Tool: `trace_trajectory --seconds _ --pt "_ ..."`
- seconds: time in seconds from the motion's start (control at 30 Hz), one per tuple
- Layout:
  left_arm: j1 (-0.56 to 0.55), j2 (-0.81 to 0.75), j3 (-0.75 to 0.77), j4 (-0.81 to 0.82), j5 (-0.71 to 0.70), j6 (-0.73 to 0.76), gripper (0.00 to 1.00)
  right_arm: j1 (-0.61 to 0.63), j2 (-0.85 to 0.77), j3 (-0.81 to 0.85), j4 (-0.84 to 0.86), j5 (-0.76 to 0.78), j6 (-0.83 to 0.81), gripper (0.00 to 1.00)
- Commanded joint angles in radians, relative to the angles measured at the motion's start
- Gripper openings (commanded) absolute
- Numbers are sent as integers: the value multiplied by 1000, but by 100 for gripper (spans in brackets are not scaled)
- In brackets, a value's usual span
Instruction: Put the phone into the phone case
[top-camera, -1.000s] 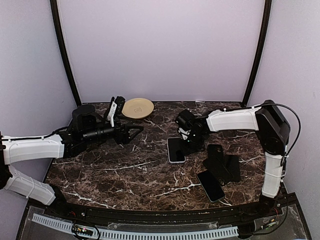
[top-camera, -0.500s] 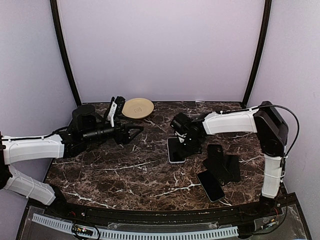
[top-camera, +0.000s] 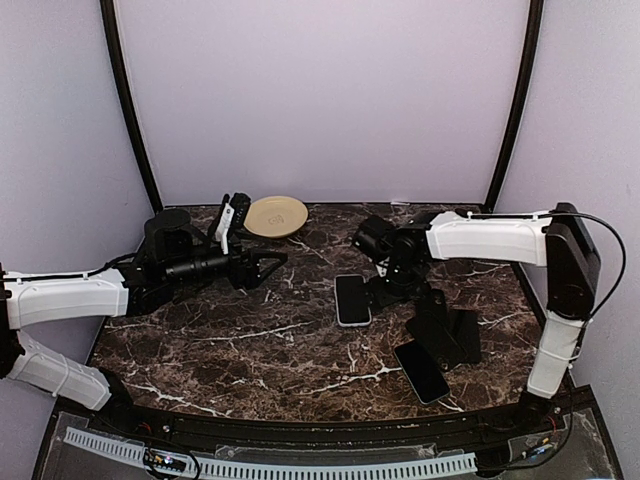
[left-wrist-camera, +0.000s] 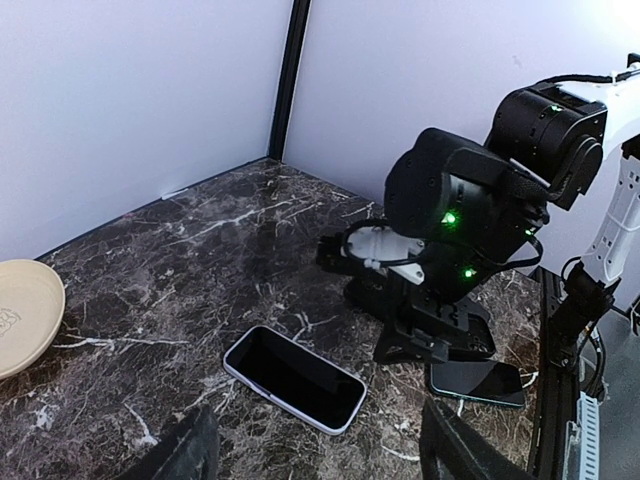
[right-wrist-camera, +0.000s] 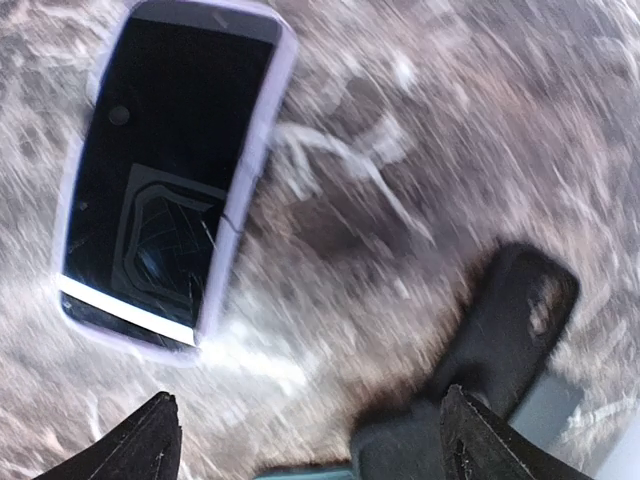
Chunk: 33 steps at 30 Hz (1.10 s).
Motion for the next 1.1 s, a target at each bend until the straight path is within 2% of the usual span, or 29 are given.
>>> trace_trajectory --seconds 0.0,0.13,0.3,0.53,0.63,0.77,1.07 --pt "-3 -18 26 -14 19 2 70 3 -76 -122 -83 28 87 85" --pt "-2 -14 28 -15 30 -3 71 3 -109 -208 -36 -22 127 66" --pt "-2 -12 28 -14 34 -4 70 3 -95 -247 0 -42 133 46" --pt "-2 -12 28 -15 39 -2 71 3 -58 -264 20 -32 114 29" --pt "-2 -11 28 -17 42 -2 71 2 -52 -264 24 -32 108 19" --pt "-2 -11 30 -19 47 -2 71 1 -53 -254 14 -18 99 0" --pt "-1 -6 42 -37 68 -3 71 1 -48 -181 -27 52 47 0"
